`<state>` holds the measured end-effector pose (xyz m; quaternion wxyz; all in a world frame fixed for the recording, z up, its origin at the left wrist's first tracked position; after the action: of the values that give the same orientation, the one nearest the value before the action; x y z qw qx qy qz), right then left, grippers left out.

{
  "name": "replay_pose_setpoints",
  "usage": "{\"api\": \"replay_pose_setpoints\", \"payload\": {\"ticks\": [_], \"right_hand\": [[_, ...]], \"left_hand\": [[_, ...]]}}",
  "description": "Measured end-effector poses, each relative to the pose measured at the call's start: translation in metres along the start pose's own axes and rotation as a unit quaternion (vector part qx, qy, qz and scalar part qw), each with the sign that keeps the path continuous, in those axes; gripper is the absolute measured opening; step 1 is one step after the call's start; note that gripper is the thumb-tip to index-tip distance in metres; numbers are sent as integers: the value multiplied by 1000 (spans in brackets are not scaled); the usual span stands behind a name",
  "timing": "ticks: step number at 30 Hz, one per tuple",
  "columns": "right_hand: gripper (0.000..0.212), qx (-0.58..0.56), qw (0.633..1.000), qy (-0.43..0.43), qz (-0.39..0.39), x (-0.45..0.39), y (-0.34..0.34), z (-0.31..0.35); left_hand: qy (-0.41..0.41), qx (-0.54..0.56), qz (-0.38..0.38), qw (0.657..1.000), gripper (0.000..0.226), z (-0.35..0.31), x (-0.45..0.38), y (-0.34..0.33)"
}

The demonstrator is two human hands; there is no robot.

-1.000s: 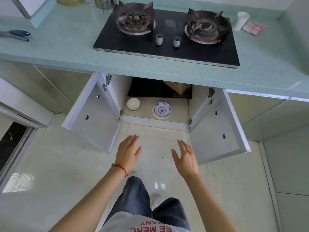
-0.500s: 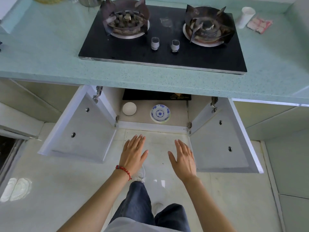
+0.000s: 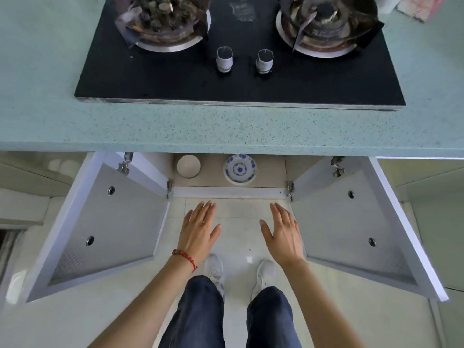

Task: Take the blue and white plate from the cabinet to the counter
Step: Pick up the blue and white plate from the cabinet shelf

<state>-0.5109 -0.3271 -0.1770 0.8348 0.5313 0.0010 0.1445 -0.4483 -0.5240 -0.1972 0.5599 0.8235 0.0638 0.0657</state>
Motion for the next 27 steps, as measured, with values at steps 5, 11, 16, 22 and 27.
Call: {"api": "replay_pose_setpoints", "payload": {"ticks": [5,11,16,22,27], "right_hand": [[53,1,1000,5,5,-32,-25,-24],[52,2,1000,12,-7,-67,-65,-58],[52,1,999,32,-17,-94,-107,-84],[51,-15,998,53,-35,-133,-166,-115],[49,-27,995,74,-64,-170,-215,-141]], "left_hand": [[11,4,-13,1000,51,5,-24,-34],[8,2,-23,1000,51,11,-51,-81],[-3,-9,-35,999,50,19,-75,-129],[-6,-6,-54,998,51,40,-108,-198],[-9,17,-74,997,50,62,-141,-250]]}}
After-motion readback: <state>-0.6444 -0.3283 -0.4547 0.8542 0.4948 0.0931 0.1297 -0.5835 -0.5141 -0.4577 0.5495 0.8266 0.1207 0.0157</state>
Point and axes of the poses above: each hand's wrist, its own x-axis away from the middle knuckle, its own y-axis out of the back of the hand, z = x × y, the point moved 4 cm from there along -x, towards the middle knuckle, and after that the axes turned 9 degrees about -z, right-handed, at the moved point
